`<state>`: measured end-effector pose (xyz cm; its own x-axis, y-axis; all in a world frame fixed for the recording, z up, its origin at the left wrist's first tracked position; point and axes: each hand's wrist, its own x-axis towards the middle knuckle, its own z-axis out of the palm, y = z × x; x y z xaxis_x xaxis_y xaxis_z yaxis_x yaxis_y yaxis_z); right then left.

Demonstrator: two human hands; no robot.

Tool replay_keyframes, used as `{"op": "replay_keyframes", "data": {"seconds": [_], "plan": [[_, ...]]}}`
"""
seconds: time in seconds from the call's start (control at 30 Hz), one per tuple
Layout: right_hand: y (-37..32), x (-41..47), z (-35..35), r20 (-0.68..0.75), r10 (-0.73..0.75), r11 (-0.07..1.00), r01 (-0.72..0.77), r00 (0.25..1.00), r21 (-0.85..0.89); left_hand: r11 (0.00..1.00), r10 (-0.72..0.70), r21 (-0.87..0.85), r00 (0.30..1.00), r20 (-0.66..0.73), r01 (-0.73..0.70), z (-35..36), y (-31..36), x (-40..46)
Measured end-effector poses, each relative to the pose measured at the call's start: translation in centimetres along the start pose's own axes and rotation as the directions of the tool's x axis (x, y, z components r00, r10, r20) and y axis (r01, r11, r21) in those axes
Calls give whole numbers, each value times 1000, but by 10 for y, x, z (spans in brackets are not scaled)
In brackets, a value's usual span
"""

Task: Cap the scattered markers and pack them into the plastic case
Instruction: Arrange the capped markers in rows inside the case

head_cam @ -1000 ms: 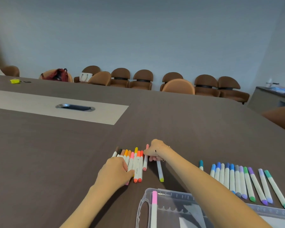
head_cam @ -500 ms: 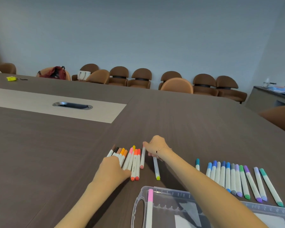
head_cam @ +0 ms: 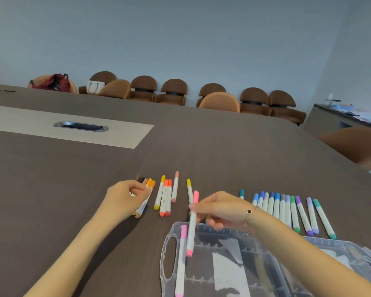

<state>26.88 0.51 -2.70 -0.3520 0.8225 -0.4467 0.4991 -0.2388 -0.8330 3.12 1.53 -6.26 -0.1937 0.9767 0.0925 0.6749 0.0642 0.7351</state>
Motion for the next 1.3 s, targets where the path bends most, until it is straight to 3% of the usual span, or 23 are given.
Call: {"op": "replay_keyframes", "data": {"seconds": [0.1, 0.2, 0.37, 0.57, 0.87, 1.0, 1.13, 1.3], "plan": [[11, -18, 18, 133, 102, 972, -71, 986, -224, 998, 20, 60, 996, -83, -15, 6, -13, 8], [18, -16, 28, 69, 164, 935, -133, 984, -328, 995, 70, 79, 997, -40, -67, 20, -7, 12], [20, -15, 35, -58, 155, 935, -165, 986, -313, 989, 117, 89, 993, 28, -119, 49, 24, 34], [26, -15, 44, -168, 62, 921, -122, 984, -371, 963, 115, 237, 991, 73, -129, 71, 38, 58], [31, -24, 42, 17, 74, 924, -62, 997, -376, 920, 53, 379, 992, 117, -94, 83, 43, 58], [31, -23, 45, -30, -5, 920, -7, 1000, -393, 953, 22, 299, 994, 104, -52, 75, 51, 56], [36, -26, 48, -80, -68, 937, 36, 995, -347, 999, -53, 14, 995, 84, 52, 32, 55, 58], [39, -22, 51, -100, -67, 915, 21, 993, -403, 958, -180, -171, 949, 258, 228, -7, 35, 35]]}}
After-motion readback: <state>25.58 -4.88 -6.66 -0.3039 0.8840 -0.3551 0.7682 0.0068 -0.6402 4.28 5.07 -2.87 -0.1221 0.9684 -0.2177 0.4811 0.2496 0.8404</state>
